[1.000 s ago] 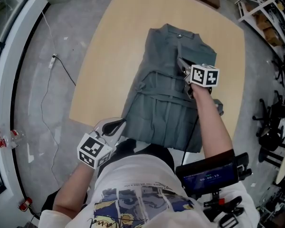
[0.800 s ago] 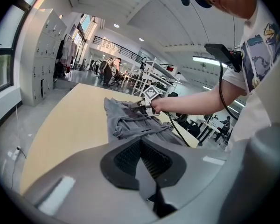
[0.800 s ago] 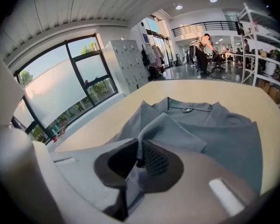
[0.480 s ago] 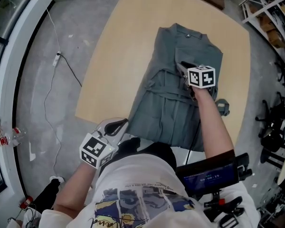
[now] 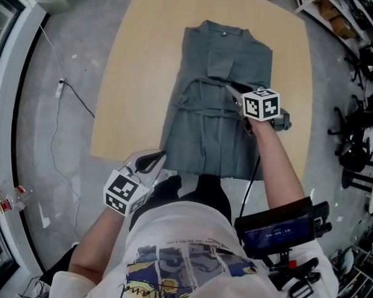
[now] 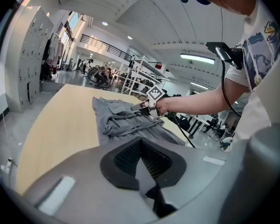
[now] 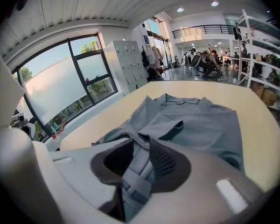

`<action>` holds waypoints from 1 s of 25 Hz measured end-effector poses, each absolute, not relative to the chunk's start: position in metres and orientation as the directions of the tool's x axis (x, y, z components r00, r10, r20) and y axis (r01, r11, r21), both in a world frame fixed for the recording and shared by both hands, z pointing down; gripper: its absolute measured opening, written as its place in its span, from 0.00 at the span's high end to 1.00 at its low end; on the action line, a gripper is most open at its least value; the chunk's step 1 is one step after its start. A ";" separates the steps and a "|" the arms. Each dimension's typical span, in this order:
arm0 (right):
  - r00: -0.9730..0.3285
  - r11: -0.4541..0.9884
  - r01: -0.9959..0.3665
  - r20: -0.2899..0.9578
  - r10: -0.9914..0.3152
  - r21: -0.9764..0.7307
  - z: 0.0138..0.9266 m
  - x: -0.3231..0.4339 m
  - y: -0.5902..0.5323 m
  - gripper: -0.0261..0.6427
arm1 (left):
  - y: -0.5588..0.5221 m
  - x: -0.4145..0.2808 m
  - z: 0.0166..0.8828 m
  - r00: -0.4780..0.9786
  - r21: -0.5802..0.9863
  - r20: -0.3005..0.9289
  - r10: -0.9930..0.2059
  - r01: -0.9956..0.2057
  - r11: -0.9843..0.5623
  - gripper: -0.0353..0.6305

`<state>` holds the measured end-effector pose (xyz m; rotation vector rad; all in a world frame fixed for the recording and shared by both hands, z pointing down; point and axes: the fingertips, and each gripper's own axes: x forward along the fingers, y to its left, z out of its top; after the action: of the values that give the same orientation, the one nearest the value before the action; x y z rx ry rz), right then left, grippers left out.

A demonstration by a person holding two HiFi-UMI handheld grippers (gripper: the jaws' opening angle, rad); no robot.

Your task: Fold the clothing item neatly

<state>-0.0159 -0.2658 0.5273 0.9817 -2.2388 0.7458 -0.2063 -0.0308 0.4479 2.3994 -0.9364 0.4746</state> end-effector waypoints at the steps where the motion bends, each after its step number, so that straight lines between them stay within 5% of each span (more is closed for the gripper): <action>1: -0.558 0.568 -0.783 0.689 -0.462 -0.254 0.525 -0.010 -0.256 0.82 | -0.029 -0.202 0.449 0.711 0.339 0.486 -0.508 -0.689 -0.640 0.94; 25: -0.613 0.646 -0.724 0.658 -0.438 -0.244 0.532 0.074 0.057 0.82 | 0.107 -0.116 0.485 0.693 0.271 0.539 -0.478 -0.681 -0.681 0.94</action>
<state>0.0744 0.0573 0.5320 0.9024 -2.3072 0.6748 -0.1158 0.1066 0.4847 2.4475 -0.8946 0.5994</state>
